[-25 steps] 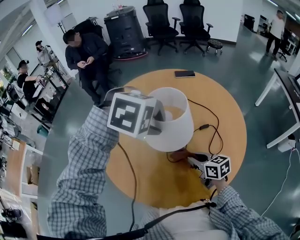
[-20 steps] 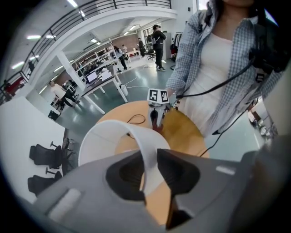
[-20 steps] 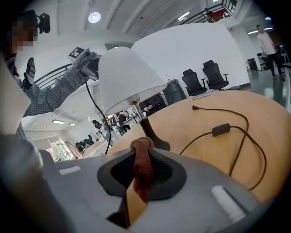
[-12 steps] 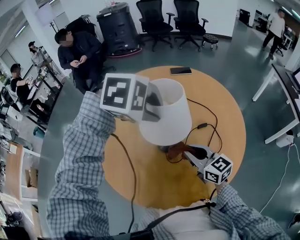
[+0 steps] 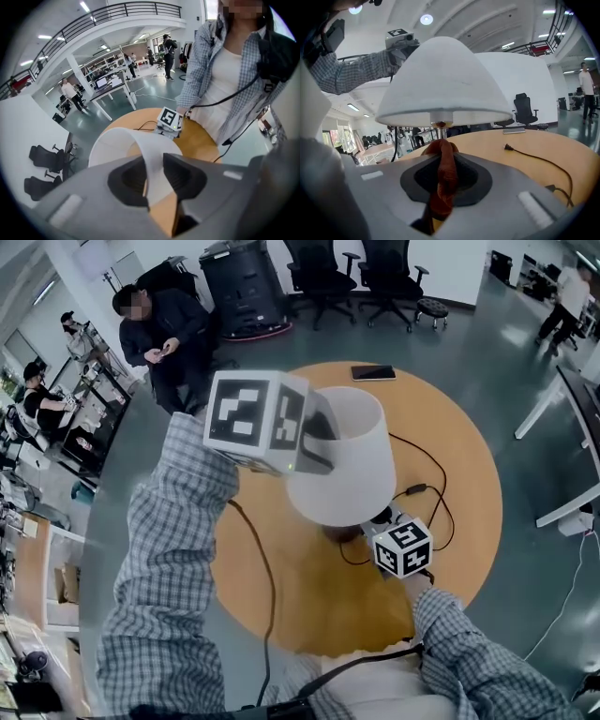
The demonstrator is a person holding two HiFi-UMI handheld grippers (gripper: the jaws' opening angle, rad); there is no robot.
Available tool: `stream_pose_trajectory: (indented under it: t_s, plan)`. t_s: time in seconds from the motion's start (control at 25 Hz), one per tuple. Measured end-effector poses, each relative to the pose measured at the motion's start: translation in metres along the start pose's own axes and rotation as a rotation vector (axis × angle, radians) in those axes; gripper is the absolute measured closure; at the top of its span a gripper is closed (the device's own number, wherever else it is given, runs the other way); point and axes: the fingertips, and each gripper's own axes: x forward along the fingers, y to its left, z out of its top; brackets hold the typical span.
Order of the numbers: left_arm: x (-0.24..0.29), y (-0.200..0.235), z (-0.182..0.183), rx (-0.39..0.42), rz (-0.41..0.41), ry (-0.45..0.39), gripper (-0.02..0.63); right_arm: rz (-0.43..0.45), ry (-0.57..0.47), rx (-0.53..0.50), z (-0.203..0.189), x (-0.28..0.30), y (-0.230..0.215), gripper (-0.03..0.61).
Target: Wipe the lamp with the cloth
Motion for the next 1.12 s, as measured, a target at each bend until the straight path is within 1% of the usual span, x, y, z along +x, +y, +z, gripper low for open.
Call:
stream_pose_trajectory:
  t_s: [0.12,0.44,0.52,0.6,0.64,0.72,0.88,1.12]
  plan:
    - [0.001,0.003,-0.004,-0.005,0.008,-0.010,0.512,-0.031,0.058,0.004,-0.019,0.004,-0.006,0.537]
    - [0.001,0.007,0.000,-0.019,0.017,-0.021,0.511,-0.028,0.341,-0.064,-0.104,-0.004,-0.005,0.537]
    - [0.000,0.005,0.000,-0.017,0.017,-0.019,0.511,-0.031,0.388,-0.066,-0.119,-0.009,-0.005,0.537]
    - [-0.001,0.003,-0.001,-0.019,0.020,-0.018,0.511,-0.034,0.407,-0.071,-0.125,-0.013,-0.004,0.537]
    - [-0.001,0.002,-0.002,-0.021,0.021,-0.018,0.511,-0.035,0.395,-0.067,-0.123,-0.014,-0.003,0.537]
    - [-0.001,0.002,-0.003,-0.025,0.023,-0.019,0.509,-0.037,0.329,-0.052,-0.104,-0.013,-0.001,0.537]
    - [-0.001,0.004,-0.003,-0.037,0.027,-0.021,0.509,-0.031,0.152,-0.040,-0.049,-0.007,0.003,0.537]
    - [0.001,0.004,0.000,-0.037,0.033,-0.022,0.508,-0.005,-0.125,0.022,0.026,-0.010,0.011,0.537]
